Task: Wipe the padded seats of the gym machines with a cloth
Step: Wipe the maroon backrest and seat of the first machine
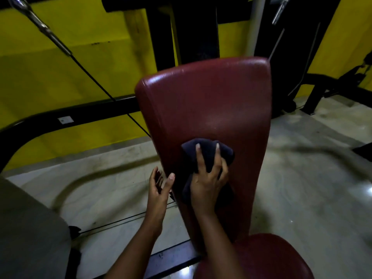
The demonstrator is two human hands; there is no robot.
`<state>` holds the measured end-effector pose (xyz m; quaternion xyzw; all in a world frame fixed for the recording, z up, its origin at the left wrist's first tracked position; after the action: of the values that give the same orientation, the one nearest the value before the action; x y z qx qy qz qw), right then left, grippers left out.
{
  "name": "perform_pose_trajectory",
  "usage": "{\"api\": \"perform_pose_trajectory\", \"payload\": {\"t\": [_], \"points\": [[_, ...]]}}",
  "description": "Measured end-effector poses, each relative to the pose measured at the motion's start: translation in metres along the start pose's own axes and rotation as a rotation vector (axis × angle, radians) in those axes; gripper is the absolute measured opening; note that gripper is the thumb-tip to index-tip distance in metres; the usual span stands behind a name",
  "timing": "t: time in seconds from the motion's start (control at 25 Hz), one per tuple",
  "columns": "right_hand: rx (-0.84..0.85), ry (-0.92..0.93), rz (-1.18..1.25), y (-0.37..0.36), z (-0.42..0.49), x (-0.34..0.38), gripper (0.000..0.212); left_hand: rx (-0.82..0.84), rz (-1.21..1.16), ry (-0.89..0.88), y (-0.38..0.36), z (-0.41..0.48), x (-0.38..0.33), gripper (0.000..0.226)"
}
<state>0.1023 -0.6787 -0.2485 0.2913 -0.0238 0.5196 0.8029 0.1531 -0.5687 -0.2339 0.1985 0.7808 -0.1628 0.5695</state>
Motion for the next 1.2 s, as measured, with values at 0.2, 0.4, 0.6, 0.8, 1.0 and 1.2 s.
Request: {"api": "perform_pose_trajectory", "payload": {"t": [0.2, 0.4, 0.6, 0.8, 1.0, 1.2], "points": [[-0.002, -0.160, 0.185, 0.048, 0.083, -0.029, 0.053, -0.065, 0.235, -0.270, -0.009, -0.060, -0.055, 0.059], [-0.039, -0.040, 0.216, 0.080, 0.169, -0.042, 0.056, -0.053, 0.785, -0.797, -0.049, -0.030, -0.136, 0.064], [0.187, 0.253, 0.107, 0.036, 0.237, -0.032, 0.057, -0.234, 1.439, -1.160, -0.058, 0.050, -0.176, 0.065], [0.212, 0.564, -0.049, 0.009, 0.251, -0.073, 0.053, -0.368, 1.527, -1.360, -0.057, 0.057, -0.165, 0.074], [0.172, 0.470, -0.001, 0.003, 0.254, -0.046, 0.049, -0.445, 1.538, -1.397, -0.056, 0.061, -0.163, 0.075], [0.238, 0.646, -0.001, 0.002, 0.268, -0.060, 0.051, -0.407, 1.566, -1.388, -0.056, 0.061, -0.164, 0.073]]}}
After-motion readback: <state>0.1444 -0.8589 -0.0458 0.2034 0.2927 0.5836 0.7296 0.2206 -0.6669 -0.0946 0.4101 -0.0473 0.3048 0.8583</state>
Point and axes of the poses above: each hand's wrist, its own z-axis towards the middle knuckle, its own y-axis out of the back of the hand, x = y × z, the point moved 2 cm from there along z, towards the middle knuckle, and after that the axes turned 11 degrees about y, right-handed, at the moved point
